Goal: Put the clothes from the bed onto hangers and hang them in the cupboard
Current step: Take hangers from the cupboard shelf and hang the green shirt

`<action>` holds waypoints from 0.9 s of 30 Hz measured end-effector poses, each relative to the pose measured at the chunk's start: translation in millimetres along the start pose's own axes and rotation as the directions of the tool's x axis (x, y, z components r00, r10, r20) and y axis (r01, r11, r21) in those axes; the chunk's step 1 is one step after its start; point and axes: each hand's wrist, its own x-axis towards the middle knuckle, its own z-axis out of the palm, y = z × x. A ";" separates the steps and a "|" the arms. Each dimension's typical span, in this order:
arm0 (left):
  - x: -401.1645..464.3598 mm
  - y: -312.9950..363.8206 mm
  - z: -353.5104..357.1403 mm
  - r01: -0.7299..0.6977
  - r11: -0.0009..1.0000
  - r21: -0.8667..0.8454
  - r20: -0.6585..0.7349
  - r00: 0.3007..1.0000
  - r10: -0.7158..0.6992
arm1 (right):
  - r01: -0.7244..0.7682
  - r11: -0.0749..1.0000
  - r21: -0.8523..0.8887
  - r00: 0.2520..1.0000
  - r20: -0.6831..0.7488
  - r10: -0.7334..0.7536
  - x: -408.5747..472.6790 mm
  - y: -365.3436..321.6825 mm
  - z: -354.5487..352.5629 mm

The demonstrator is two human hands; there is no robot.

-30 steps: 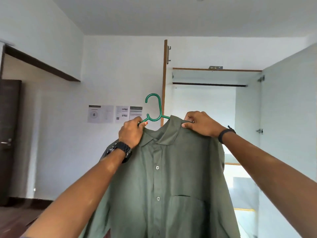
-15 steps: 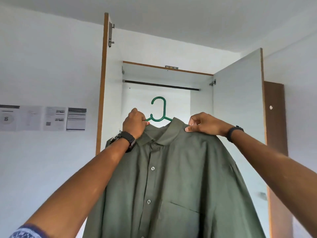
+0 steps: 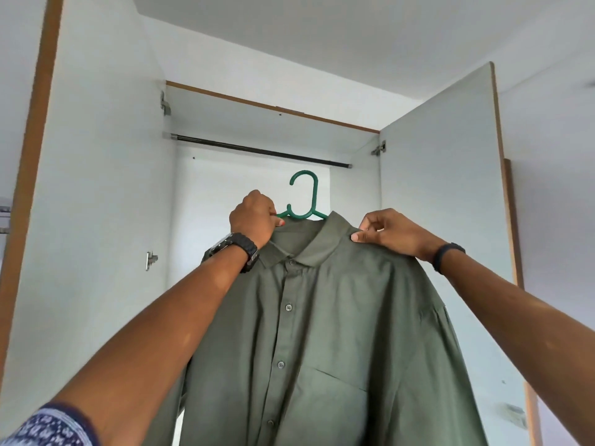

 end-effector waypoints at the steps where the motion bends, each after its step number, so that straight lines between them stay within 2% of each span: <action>1: 10.3 -3.3 16.3 0.010 1.000 -0.010 -0.022 1.000 -0.010 | 0.007 1.000 0.005 1.000 -0.007 -0.007 12.4 15.5 2.4; 5: 60.3 -8.4 82.8 0.011 1.000 -0.003 -0.089 0.996 -0.011 | 0.032 0.999 0.040 0.999 -0.026 -0.031 69.7 70.9 2.6; 10: 140.3 -11.2 144.8 0.066 0.998 0.015 -0.228 0.972 -0.061 | 0.019 0.978 0.208 0.999 0.033 -0.027 135.6 139.1 -6.6; 14: 186.3 -20.0 204.2 0.110 0.993 0.036 -0.293 0.951 -0.094 | 0.066 0.957 0.281 0.995 -0.096 -0.040 181.9 189.8 2.4; 17: 211.8 -26.4 262.0 0.155 0.981 0.119 -0.326 0.939 -0.109 | 0.091 0.983 0.157 0.970 -0.237 -0.052 218.1 226.5 15.3; 20: 231.1 -34.1 321.8 0.162 0.986 0.033 -0.300 0.943 -0.145 | 0.098 0.995 0.003 0.908 -0.410 -0.088 250.5 260.0 27.0; 23: 258.6 -43.7 377.6 0.126 0.988 -0.086 -0.302 0.942 -0.147 | 0.118 0.988 -0.095 0.854 -0.499 -0.150 285.8 294.0 35.2; 27: 299.2 -52.4 442.8 0.013 0.923 -0.385 -0.361 0.918 -0.163 | 0.098 0.982 -0.160 0.807 -0.566 -0.172 340.6 339.3 44.8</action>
